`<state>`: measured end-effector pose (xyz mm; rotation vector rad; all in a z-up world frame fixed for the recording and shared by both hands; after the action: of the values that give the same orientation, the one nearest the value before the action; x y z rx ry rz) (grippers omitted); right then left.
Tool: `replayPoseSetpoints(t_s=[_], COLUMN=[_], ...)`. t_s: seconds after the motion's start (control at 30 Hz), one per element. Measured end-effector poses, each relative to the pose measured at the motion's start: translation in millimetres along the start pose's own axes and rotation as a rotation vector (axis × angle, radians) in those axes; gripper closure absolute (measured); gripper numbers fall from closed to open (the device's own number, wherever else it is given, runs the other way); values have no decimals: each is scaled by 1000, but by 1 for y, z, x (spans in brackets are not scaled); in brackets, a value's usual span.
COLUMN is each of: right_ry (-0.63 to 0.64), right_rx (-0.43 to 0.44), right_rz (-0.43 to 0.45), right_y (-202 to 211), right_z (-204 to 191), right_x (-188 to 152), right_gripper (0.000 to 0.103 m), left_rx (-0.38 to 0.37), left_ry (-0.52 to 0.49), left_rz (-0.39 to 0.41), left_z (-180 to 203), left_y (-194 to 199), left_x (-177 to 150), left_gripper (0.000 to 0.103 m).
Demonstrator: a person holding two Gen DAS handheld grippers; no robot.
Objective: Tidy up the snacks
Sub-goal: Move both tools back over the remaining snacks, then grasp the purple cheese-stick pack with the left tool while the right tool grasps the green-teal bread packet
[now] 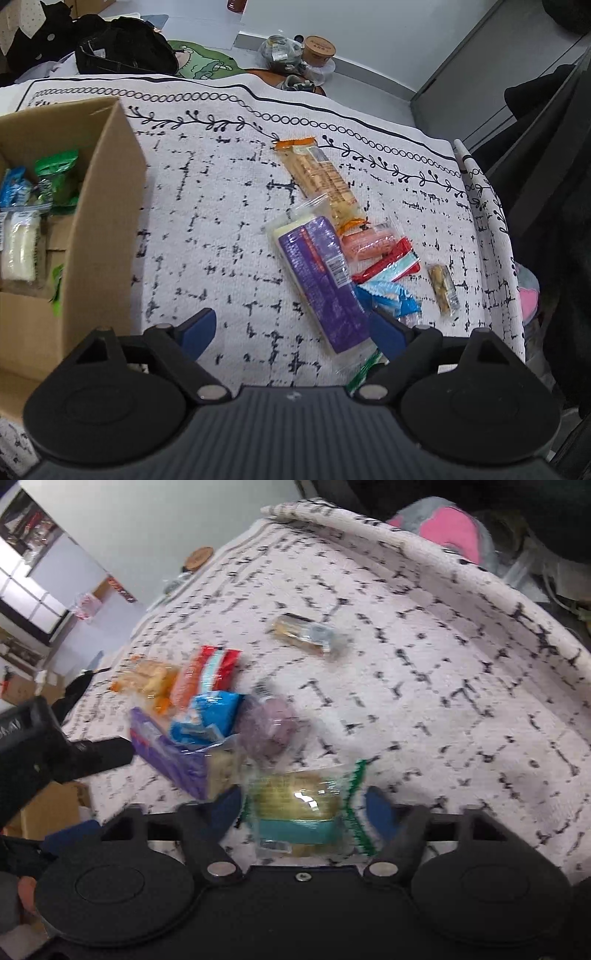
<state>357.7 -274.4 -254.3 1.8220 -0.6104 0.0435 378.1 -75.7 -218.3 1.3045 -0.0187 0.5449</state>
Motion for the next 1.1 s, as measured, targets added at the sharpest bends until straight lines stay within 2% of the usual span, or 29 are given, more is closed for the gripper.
replayPoseSetpoints(t_s=[0.2,0.73,0.83,0.9,0.97,1.1], right_ry=[-35,-89,-88,-86,-86,-86], right_rx=[39,53,49,49,53,52], right_rz=[-31,-42,-39,-40,-43,-47], right_y=[4,22,22,21,21,22], right_z=[15,39,38,37,38,37], right_x=[8,14,13,13,12,10], right_gripper=[56,56,56,56,56,56], left_rx=[8,26,70,101,119,146], left_ry=[-11,15,-11,1,35,39], left_rz=[3,-39,-36,-42,-56,-42], left_z=[9,29,34,30,21,9], left_y=[-12,-51,-54,-57,-61,-62], left_x=[11,24,24,23,23,23], left_gripper=[14,17,19,23,30,33])
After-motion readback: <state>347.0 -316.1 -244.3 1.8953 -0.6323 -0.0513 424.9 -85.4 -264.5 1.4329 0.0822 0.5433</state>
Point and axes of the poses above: each gripper's, at about its wrist camera, not at the fingertips, and y roughly against the way its jaws point, z to its right, x to its top, the point moved 3 cm from there along -y, roughly the way its jaws point, and after that the axes turned 1 degree about -y, right-handed, at the moved point
